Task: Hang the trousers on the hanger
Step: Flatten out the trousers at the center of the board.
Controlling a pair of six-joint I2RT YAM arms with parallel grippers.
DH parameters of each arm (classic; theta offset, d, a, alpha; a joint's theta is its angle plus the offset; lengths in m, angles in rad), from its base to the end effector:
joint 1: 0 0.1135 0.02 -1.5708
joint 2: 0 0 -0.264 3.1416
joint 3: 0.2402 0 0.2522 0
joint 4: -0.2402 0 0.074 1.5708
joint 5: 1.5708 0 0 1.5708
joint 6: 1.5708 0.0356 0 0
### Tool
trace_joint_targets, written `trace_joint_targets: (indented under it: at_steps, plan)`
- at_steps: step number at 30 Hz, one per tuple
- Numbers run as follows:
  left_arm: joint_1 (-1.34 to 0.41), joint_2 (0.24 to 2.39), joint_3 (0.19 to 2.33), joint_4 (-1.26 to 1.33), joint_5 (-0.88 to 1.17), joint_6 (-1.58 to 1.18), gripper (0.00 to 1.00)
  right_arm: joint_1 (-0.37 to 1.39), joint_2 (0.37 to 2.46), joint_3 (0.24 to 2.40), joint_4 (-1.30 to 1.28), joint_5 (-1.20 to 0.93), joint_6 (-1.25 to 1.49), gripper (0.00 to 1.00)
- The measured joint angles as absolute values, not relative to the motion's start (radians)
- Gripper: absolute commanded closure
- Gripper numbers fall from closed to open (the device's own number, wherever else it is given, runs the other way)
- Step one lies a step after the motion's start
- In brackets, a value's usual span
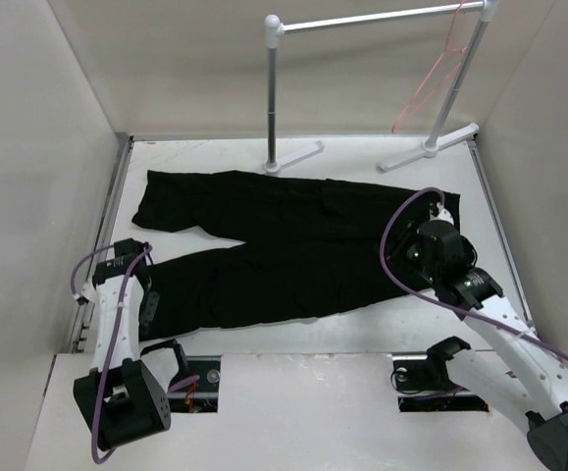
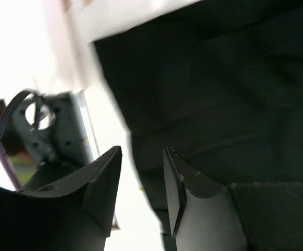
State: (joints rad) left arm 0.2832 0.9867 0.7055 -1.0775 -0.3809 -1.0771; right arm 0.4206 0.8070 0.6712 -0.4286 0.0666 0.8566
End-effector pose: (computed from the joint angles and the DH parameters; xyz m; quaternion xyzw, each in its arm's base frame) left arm 0.1393 0.0543 0.2187 -0.6296 0.7465 0.1334 0.1686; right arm 0.1660 0.0716 0.2719 0.2050 0.8514 0.2639 0.4044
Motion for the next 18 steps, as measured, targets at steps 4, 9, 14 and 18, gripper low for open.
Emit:
trace_joint_targets:
  at_steps: [4,9,14,18]
  plan:
    - [0.274,0.971,0.653,-1.094,-0.352,-1.111,0.54,0.42,0.787,0.672,-0.442,0.061,0.835,0.64]
    - [0.264,0.957,0.576,-1.035,-0.321,-1.15,0.5,0.42,0.784,0.672,-0.461,0.047,0.812,0.64]
    - [0.273,0.945,0.498,-0.98,-0.295,-1.18,0.49,0.414,0.785,0.672,-0.464,0.03,0.8,0.64]
    - [0.284,0.946,0.463,-0.921,-0.289,-1.199,0.51,0.393,0.785,0.672,-0.463,0.014,0.79,0.63]
